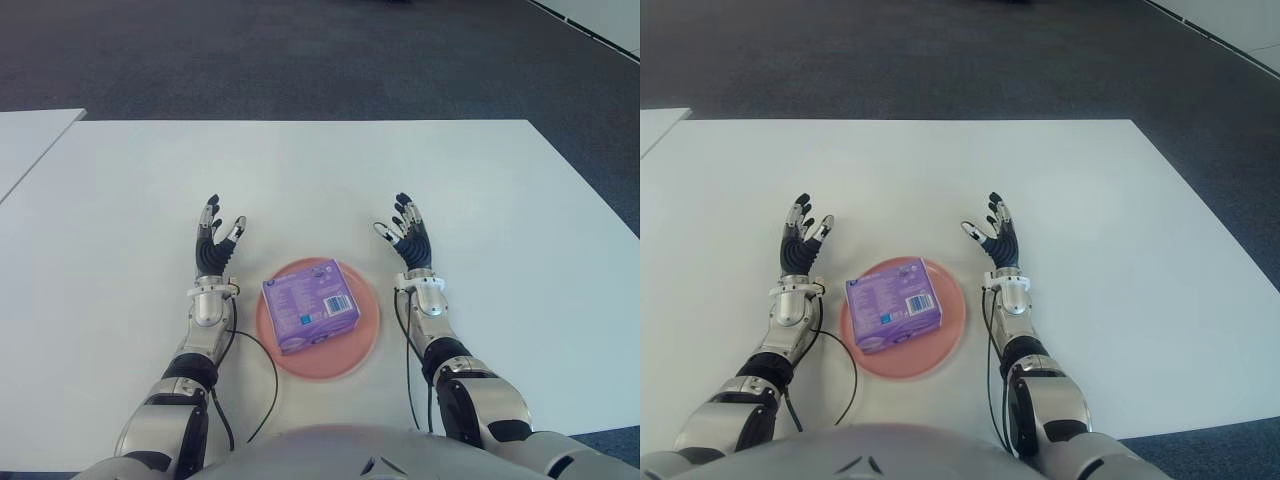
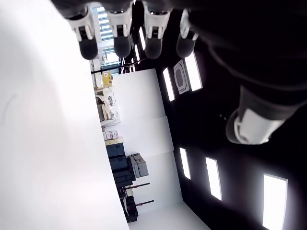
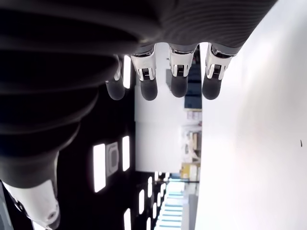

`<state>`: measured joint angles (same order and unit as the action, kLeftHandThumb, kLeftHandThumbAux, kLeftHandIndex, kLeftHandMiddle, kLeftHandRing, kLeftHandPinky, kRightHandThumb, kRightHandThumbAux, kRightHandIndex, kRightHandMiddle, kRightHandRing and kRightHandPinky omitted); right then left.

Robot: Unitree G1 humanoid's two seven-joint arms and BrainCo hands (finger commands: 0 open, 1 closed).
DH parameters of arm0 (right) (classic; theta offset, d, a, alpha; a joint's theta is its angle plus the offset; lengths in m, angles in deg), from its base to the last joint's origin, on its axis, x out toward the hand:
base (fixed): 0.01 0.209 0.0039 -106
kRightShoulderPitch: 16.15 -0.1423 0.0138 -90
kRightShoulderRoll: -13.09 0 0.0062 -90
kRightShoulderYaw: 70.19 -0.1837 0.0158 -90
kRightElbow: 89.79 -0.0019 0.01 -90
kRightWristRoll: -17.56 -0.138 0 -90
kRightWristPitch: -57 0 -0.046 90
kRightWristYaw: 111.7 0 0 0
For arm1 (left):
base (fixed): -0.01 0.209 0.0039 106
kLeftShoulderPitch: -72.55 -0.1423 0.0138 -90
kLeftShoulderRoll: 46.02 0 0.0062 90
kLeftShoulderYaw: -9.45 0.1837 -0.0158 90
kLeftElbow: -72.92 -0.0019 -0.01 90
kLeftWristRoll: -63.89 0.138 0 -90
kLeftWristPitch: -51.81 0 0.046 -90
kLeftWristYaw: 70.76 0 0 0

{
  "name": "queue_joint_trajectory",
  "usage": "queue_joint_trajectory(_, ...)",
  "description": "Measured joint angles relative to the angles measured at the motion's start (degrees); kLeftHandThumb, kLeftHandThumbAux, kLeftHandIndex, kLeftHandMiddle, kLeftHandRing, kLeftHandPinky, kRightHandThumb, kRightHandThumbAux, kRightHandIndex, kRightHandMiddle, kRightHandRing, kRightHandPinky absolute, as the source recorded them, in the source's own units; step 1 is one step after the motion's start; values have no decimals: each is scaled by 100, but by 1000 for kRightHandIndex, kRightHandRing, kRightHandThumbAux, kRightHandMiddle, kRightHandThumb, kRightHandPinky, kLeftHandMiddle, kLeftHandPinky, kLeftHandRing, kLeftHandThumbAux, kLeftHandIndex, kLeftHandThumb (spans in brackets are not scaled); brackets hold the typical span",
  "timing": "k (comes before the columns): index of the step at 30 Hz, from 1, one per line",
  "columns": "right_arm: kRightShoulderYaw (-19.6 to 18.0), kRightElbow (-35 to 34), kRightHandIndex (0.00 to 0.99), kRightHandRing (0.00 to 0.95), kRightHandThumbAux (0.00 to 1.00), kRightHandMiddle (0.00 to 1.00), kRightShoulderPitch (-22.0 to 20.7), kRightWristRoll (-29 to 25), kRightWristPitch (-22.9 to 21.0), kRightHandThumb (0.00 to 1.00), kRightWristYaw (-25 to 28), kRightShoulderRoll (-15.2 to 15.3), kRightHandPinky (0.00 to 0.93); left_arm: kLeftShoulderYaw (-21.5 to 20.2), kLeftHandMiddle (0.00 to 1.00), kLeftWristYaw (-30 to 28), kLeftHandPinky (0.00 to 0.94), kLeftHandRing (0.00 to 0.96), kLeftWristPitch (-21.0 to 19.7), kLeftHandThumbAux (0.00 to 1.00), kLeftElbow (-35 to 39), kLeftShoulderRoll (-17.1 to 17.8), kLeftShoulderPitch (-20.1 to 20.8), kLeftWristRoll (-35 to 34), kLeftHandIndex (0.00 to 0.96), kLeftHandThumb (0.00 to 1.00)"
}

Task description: Put the tissue paper into the plate.

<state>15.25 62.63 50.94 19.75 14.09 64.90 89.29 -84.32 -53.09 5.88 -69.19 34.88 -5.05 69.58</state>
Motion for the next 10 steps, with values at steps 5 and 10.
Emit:
queue_joint_trajectory(5, 56, -2, 0, 0, 726, 0, -1, 130, 122, 0, -304, -1, 0, 1, 0, 0, 0, 0, 7, 534, -3, 4, -1, 0, 22, 0)
queue_joint_trajectory(10, 124, -3, 0, 0, 734, 0, -8, 262, 230, 0, -558, -1, 0, 2, 0, -1, 1, 0, 8, 533, -5, 6, -1, 0, 24, 0)
